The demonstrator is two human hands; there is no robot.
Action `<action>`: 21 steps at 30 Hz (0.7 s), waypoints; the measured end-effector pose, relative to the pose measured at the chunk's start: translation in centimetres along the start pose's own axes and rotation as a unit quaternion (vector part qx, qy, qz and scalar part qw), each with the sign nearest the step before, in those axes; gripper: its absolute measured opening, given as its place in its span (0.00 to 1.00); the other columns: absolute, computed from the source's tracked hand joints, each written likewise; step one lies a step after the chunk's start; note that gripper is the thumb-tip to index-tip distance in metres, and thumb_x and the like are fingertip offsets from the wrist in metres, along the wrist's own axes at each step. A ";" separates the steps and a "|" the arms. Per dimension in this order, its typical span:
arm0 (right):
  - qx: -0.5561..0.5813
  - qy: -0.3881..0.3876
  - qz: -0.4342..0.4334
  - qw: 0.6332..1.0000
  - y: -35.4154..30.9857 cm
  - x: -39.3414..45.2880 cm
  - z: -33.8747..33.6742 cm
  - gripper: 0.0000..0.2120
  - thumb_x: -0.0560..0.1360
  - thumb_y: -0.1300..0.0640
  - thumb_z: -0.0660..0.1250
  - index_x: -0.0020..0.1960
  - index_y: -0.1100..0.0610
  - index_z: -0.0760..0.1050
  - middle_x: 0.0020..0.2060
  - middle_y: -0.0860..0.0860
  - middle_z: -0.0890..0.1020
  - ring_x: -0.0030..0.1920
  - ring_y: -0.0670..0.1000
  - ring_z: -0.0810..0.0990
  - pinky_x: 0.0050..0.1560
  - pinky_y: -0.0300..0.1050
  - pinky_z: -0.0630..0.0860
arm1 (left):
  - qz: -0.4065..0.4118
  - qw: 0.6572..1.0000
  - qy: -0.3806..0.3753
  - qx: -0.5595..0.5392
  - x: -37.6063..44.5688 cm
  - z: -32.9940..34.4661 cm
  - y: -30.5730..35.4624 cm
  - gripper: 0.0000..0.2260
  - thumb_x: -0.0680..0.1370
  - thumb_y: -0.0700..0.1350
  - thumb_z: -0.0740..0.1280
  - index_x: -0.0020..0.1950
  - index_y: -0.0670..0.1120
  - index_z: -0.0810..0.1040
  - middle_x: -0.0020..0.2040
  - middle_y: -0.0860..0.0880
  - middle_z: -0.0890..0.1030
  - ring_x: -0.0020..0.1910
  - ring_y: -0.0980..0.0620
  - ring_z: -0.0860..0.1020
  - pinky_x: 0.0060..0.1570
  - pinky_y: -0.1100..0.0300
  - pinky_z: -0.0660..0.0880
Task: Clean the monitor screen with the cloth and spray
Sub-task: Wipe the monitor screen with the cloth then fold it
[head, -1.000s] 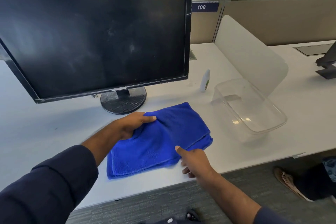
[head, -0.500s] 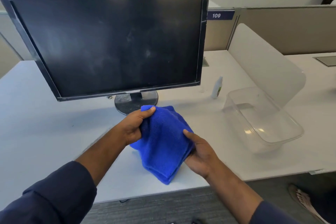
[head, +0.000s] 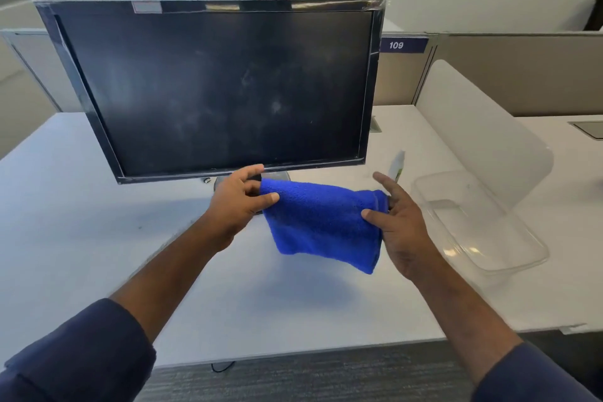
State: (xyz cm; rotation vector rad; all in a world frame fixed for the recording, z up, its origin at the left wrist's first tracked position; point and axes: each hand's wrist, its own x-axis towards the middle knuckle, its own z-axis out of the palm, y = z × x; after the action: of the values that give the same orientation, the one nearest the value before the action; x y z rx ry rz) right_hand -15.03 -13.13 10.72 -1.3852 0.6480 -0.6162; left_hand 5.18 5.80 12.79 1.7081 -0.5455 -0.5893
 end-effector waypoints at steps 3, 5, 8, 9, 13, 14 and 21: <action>-0.172 -0.013 -0.047 0.984 -1.3 -0.1 0.0 0.27 0.73 0.71 0.67 0.66 0.47 0.76 0.58 0.39 0.79 0.58 0.44 0.78 0.64 0.45 0.75 | 0.058 0.994 0.012 0.094 -0.5 0.0 0.8 0.23 0.75 0.34 0.74 0.69 0.45 0.77 0.50 0.48 0.86 0.46 0.55 0.83 0.47 0.62 0.82; -0.280 -0.020 -0.082 0.956 -1.9 -0.3 0.2 0.25 0.73 0.70 0.66 0.66 0.51 0.77 0.56 0.42 0.79 0.56 0.45 0.77 0.61 0.42 0.73 | 0.096 0.976 0.033 0.194 -0.8 0.1 1.1 0.19 0.74 0.35 0.74 0.64 0.47 0.82 0.50 0.51 0.85 0.46 0.53 0.83 0.54 0.58 0.81; -0.414 -0.003 -0.147 0.898 -1.9 -0.4 0.7 0.16 0.72 0.70 0.66 0.55 0.54 0.81 0.49 0.48 0.79 0.50 0.48 0.76 0.53 0.38 0.70 | 0.156 0.937 0.069 0.304 -0.9 0.4 1.1 0.11 0.73 0.36 0.73 0.52 0.49 0.87 0.47 0.52 0.82 0.46 0.52 0.79 0.48 0.61 0.74; -0.436 0.014 -0.162 0.885 -1.8 -0.4 0.9 0.14 0.72 0.70 0.67 0.51 0.54 0.81 0.46 0.48 0.78 0.48 0.49 0.76 0.51 0.38 0.69 | 0.169 0.928 0.085 0.322 -0.9 0.4 0.9 0.09 0.73 0.36 0.73 0.50 0.49 0.87 0.47 0.52 0.79 0.46 0.53 0.76 0.45 0.63 0.71; -0.416 0.094 -0.164 0.889 -0.7 0.1 1.1 0.10 0.70 0.67 0.72 0.42 0.54 0.77 0.44 0.50 0.73 0.48 0.53 0.74 0.48 0.42 0.71 | 0.161 0.939 0.090 0.291 -0.9 0.7 0.0 0.07 0.73 0.38 0.74 0.46 0.50 0.85 0.46 0.56 0.79 0.46 0.58 0.76 0.49 0.65 0.69; -0.391 0.119 -0.146 0.901 -0.3 0.4 1.2 0.08 0.70 0.66 0.72 0.42 0.55 0.77 0.45 0.51 0.71 0.48 0.54 0.74 0.48 0.43 0.72 | 0.143 0.950 0.080 0.266 -0.9 0.8 -0.1 0.07 0.74 0.39 0.74 0.45 0.52 0.84 0.44 0.59 0.81 0.44 0.61 0.78 0.47 0.66 0.71; 0.095 0.108 0.266 0.953 1.8 0.9 3.4 0.22 0.75 0.37 0.67 0.60 0.52 0.72 0.55 0.54 0.77 0.53 0.59 0.78 0.52 0.61 0.80 | 0.100 0.978 0.069 0.167 -1.2 2.3 -0.3 0.09 0.76 0.39 0.73 0.44 0.54 0.82 0.42 0.58 0.84 0.42 0.60 0.82 0.43 0.71 0.76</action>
State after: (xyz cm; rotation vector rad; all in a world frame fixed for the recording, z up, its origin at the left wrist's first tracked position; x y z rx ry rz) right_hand -11.94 -11.30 9.12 -0.9134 1.0633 -0.3824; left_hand 2.78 4.91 12.18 1.9629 -0.7384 -0.2405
